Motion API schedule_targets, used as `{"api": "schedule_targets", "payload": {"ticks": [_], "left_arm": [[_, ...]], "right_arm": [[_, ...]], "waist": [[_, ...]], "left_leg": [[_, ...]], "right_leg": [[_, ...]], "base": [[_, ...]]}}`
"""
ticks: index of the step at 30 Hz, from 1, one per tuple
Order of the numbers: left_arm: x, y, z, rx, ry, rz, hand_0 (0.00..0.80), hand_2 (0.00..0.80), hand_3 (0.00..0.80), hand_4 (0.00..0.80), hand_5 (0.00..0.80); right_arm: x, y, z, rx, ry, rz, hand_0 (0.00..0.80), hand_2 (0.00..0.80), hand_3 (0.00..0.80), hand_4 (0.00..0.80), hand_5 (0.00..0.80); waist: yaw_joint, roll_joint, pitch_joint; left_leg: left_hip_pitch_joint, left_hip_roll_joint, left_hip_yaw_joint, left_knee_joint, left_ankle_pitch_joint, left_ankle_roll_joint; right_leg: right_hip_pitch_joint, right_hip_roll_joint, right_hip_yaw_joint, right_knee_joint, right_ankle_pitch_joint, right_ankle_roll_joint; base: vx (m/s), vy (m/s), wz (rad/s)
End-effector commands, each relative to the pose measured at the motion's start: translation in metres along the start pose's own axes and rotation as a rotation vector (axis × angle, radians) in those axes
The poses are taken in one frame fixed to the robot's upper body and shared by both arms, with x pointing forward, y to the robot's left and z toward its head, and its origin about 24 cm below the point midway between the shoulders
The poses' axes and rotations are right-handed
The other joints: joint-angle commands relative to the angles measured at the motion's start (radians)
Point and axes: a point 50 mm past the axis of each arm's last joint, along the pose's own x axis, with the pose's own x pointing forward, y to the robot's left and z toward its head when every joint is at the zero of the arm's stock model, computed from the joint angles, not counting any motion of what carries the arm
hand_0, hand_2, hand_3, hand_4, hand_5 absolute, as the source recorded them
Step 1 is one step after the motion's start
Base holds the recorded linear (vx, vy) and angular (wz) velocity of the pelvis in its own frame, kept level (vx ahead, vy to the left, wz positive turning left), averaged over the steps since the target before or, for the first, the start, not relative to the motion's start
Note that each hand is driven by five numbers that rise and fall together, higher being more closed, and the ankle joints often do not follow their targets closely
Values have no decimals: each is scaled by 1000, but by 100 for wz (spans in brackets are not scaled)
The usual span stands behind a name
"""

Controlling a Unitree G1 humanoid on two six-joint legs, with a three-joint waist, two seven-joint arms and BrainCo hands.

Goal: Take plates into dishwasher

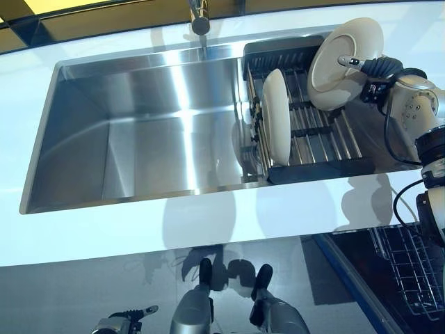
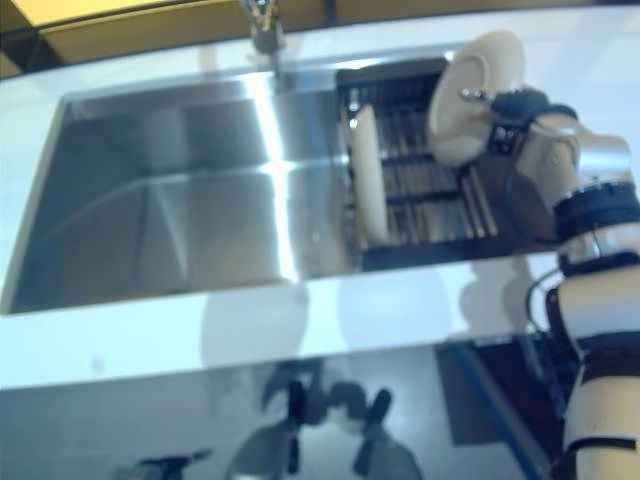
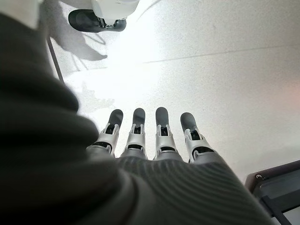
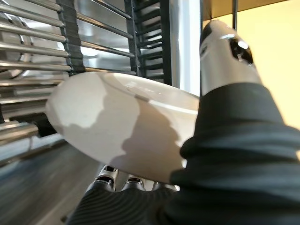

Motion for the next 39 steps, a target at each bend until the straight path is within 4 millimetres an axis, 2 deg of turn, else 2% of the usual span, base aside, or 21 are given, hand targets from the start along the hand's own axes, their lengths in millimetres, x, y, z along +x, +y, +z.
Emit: {"api": "schedule_targets", "payload": {"ticks": [1,2,14,25,32,39], "left_arm": [[-1,16,0,66,40,46,0,0,0,0,0],[-1,16,0,66,39,45,0,0,0,0,0],[-1,16,-3,81,39,44,0,0,0,0,0],[0,19,-13,87,58,52,0,0,0,0,0],[1,24,-25,112,76,73,0,0,0,0,0],[1,30,-32,132,89,88,0,0,0,0,0]], "right_arm": [[-7,12,35,-40,-112,43,185,185,185,185,185],[-7,12,37,-51,-133,21,800,800,800,800,800],[-14,-9,62,-153,-253,-178,800,800,800,800,800],[-21,-18,76,-168,-322,-243,800,800,800,800,800],[-25,-27,80,-170,-321,-253,800,800,800,800,800],[-33,-39,88,-234,-344,-276,800,800,800,800,800]], "waist": [[10,-38,-4],[10,-37,-4],[11,-44,-12],[8,-63,-57],[1,-92,-125],[-26,-116,-210]], "left_leg": [[-38,-2,28,-7,9,-36],[-37,-2,28,-7,10,-36],[-31,-3,26,-7,8,-36],[-1,0,26,-7,2,-37],[41,1,37,-7,-14,-38],[92,5,72,-7,-35,-34]], "right_leg": [[31,-73,25,-1,-22,110],[31,-74,25,0,-22,110],[36,-72,27,-1,-20,114],[67,-68,33,-1,-30,117],[103,-71,41,-1,-39,125],[134,-70,57,-1,-47,132]], "base": [[0,0,0],[0,0,0],[0,0,0],[0,0,0],[0,0,0],[16,23,-2]]}}
